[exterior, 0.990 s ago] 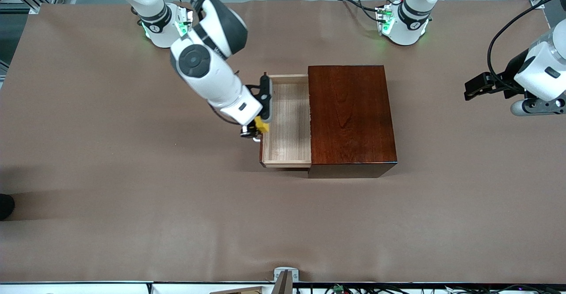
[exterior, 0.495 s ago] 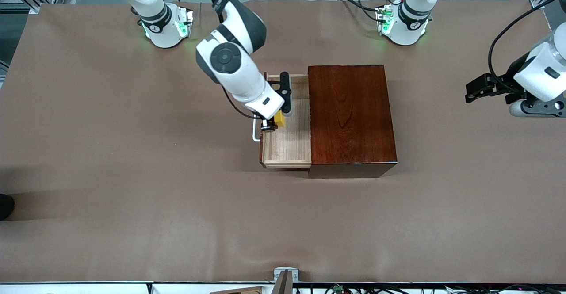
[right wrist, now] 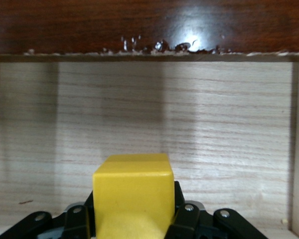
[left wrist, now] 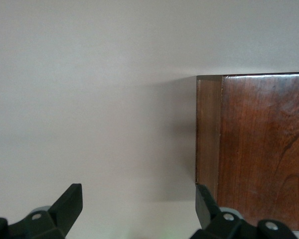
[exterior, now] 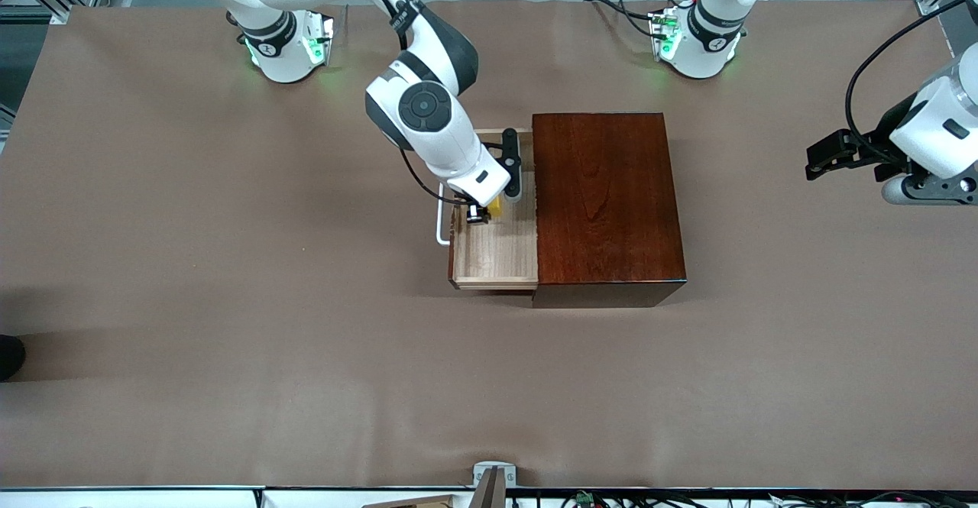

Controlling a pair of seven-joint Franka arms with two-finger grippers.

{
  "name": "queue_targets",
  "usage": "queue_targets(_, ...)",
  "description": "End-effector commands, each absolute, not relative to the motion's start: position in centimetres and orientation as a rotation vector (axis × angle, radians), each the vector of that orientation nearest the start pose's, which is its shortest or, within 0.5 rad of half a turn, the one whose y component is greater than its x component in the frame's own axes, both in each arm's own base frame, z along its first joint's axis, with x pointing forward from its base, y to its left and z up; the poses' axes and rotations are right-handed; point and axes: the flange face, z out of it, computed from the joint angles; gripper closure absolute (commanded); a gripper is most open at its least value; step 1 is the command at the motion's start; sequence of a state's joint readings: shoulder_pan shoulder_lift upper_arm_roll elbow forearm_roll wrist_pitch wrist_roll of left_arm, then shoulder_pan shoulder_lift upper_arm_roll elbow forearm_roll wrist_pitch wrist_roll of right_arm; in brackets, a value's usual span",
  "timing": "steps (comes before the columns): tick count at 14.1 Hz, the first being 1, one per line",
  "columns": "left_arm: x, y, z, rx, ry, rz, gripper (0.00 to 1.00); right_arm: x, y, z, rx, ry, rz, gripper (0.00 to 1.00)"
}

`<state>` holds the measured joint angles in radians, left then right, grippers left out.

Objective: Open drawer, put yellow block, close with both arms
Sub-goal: 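Lower the yellow cube into the open drawer and open the right gripper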

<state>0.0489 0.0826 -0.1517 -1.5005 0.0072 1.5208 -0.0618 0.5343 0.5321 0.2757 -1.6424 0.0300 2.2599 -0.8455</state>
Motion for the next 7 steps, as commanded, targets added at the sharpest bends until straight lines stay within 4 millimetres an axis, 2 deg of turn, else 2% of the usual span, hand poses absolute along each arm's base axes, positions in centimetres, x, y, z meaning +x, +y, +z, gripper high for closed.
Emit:
queue_targets(1, 57.2, -5.8, 60.4, -3.158, 0.060, 0.084, 0.00, 49.3, 50.2, 31.6, 2.295, 2.345, 0.164, 1.00)
queue_targets(5, 57.2, -5.7, 60.6, -3.159, 0.060, 0.081, 0.00, 48.5, 51.4, 30.9, 2.275, 2.341, 0.155, 1.00)
queue_targets(6, 57.2, -5.7, 60.6, -3.159, 0.060, 0.081, 0.00, 48.2, 51.8, 30.9, 2.259, 2.330, 0.156, 0.85)
queue_targets(7, 57.2, -5.7, 60.6, -3.157, 0.060, 0.083, 0.00, 48.2, 51.8, 30.9, 2.257, 2.315, 0.153, 0.15)
